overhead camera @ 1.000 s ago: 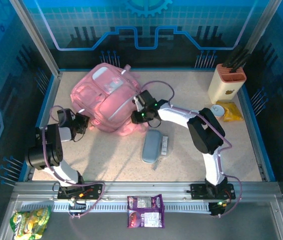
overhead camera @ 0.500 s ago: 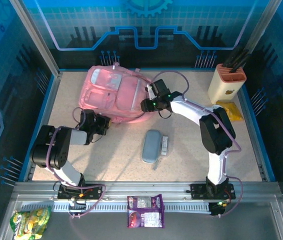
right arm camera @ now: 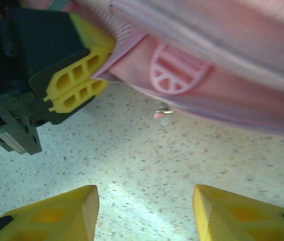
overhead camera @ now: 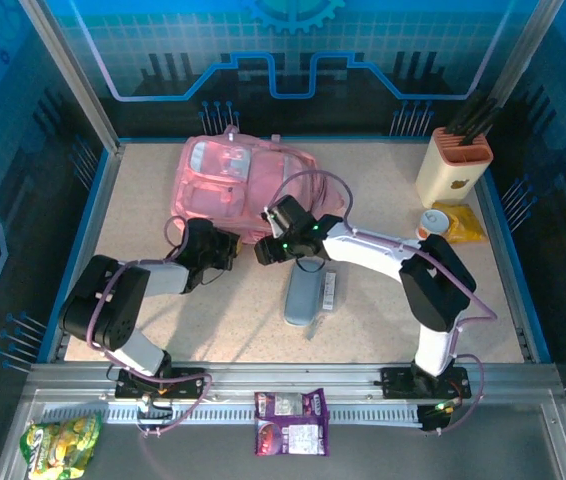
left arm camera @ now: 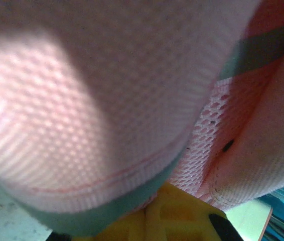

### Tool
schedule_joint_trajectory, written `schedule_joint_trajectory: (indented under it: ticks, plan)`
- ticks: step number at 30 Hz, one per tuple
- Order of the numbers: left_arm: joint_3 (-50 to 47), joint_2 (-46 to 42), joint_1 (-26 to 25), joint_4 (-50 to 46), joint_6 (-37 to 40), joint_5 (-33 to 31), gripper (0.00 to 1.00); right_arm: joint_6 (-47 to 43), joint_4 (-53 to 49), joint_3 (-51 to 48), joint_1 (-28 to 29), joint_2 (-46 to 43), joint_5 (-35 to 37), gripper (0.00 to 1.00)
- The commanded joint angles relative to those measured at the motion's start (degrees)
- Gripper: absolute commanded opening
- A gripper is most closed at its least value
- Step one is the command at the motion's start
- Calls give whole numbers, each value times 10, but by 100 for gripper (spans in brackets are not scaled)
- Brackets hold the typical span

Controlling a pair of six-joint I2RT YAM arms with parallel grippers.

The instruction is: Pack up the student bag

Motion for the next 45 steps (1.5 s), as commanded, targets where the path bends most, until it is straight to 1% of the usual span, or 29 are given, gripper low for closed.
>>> schedule_joint_trajectory:
  ticks: [1,5,9,12,14,18,22,26,30,37,39,42,45]
  plan:
    - [35,-19,-24,16,-17,30,0,37,67,-18,9,31,22,49]
    - [40,-22,-34,19,-25,26,0,24,132,-48,20,46,62,46]
    - [54,-29,-43,-8,-12,21,0,30,178,-71,17,56,105,46]
    - [59,-30,-49,-11,-13,14,0,25,171,-52,15,78,129,43]
    - [62,-29,-52,-13,-11,14,0,17,191,-54,15,84,137,42]
    - [67,-27,-56,-15,-11,14,0,8,203,-50,15,86,176,42]
    - [72,-27,-58,-20,-9,12,0,-1,228,-51,15,80,183,41]
    - [73,-27,-58,-19,-9,12,0,-7,214,-30,16,83,208,39]
    - [71,-29,-58,-20,-8,11,0,-17,206,-17,15,91,222,33]
    - [70,-29,-58,-20,-5,11,0,-39,209,-14,16,89,220,17]
    - [69,-31,-58,-20,-7,10,0,-42,210,-22,16,84,223,11]
    - [68,-33,-57,-21,-5,6,0,-49,215,-36,17,70,220,8]
    - [67,-39,-54,-28,2,3,0,-57,213,-53,17,51,227,1]
